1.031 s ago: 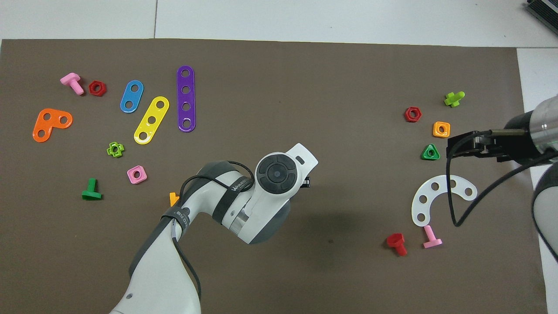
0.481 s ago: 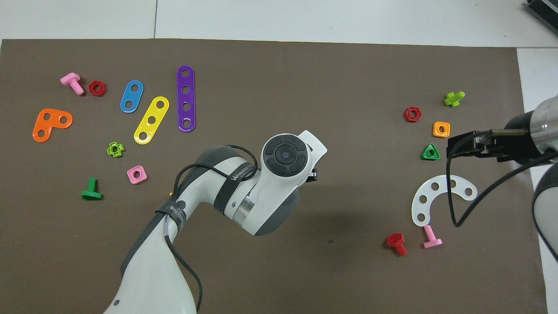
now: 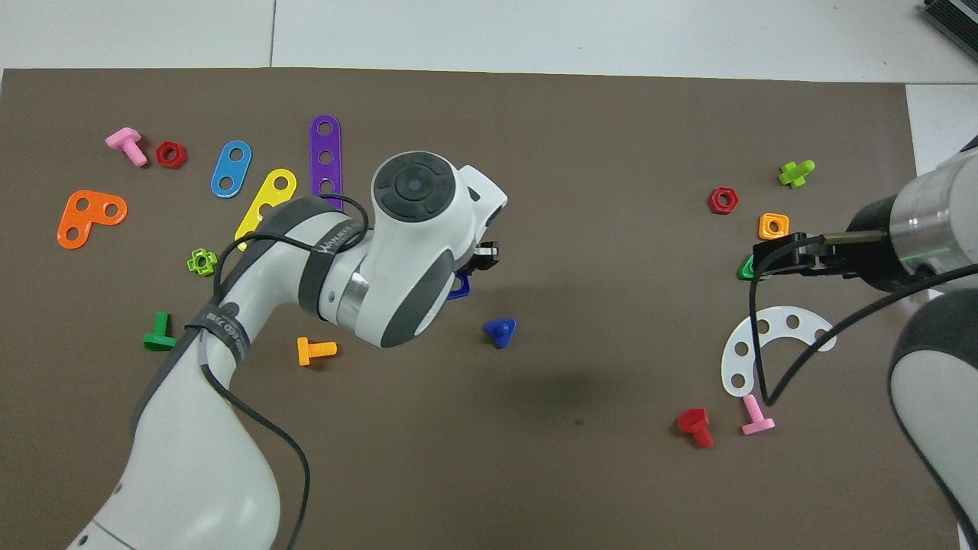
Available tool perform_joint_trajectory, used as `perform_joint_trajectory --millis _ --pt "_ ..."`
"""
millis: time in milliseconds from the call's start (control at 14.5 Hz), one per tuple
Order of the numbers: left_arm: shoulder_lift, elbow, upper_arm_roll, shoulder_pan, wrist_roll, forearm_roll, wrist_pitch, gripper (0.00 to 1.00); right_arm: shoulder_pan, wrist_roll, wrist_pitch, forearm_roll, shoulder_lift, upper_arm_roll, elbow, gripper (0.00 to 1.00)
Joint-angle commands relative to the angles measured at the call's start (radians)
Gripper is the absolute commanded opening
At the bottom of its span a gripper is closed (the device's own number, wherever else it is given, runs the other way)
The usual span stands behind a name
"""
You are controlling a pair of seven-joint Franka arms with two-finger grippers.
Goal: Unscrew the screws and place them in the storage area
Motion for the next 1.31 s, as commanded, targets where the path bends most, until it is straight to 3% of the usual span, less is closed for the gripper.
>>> perform_joint_trajectory --millis 0,138,412,688,756,894,1031,1238 --pt "0.01 0.003 -0.006 0.096 0.125 -0.016 -0.028 0.15 0.041 0.037 0.068 0.001 -0.026 0.005 -0.073 1.0" --pt "-0.003 -0.048 -0.007 0.162 0.232 -0.016 -0.028 0.21 0.082 0.074 0.122 0.001 -0.029 0.005 -0.122 0.99" --pt "-0.043 -0.16 -0.007 0.283 0.456 -0.017 -0.016 0.22 0.165 0.133 0.291 -0.002 -0.075 0.005 -0.292 0.97" --pt "-0.087 -0.325 -0.004 0.303 0.507 -0.017 0.134 0.24 0.202 0.172 0.363 -0.002 -0.006 0.005 -0.312 0.95" --pt "-0.101 -0.38 -0.003 0.306 0.507 -0.019 0.194 0.39 0.206 0.172 0.403 -0.002 0.014 0.005 -0.332 0.95" --pt "-0.112 -0.43 -0.001 0.306 0.493 -0.019 0.26 0.99 0.257 0.19 0.472 -0.002 0.054 0.005 -0.353 0.94" --pt "-0.124 -0.408 0.012 0.321 0.498 -0.019 0.241 1.0 0.307 0.254 0.544 -0.003 0.124 0.005 -0.352 0.92" --pt "-0.167 -0.326 0.013 0.395 0.507 -0.017 0.103 1.0 0.37 0.328 0.66 -0.003 0.213 0.005 -0.347 0.91"
